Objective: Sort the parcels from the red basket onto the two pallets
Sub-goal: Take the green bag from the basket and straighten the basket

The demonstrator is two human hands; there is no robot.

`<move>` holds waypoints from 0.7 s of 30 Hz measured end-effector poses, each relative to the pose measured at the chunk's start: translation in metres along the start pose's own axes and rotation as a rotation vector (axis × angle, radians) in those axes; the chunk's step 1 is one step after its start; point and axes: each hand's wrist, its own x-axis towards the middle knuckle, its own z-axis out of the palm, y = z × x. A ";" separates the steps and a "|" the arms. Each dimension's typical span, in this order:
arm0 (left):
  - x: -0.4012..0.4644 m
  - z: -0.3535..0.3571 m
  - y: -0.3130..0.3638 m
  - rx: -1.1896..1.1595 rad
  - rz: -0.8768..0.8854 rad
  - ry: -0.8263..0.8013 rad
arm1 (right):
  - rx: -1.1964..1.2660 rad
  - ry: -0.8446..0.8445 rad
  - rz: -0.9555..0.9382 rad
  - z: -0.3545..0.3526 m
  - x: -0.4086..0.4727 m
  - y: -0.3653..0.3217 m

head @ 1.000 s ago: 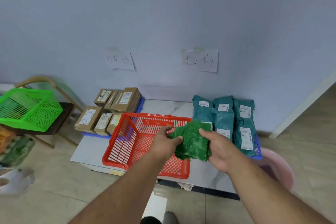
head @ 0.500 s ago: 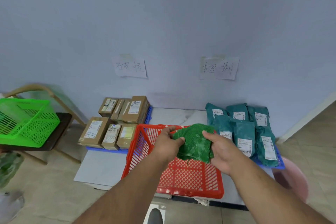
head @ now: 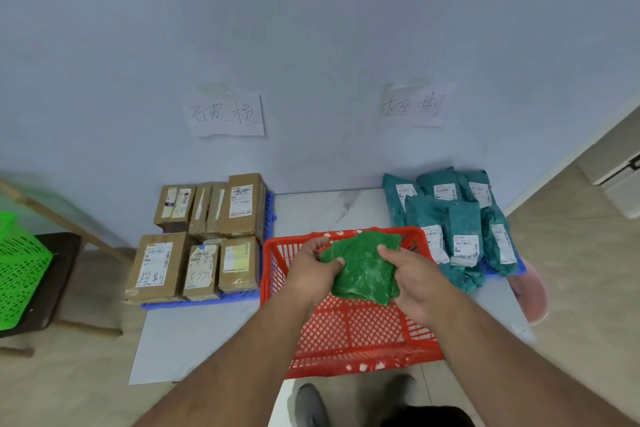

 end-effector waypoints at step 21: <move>0.100 -0.006 -0.086 0.496 -0.074 0.008 | -0.148 0.184 0.068 -0.055 0.108 0.072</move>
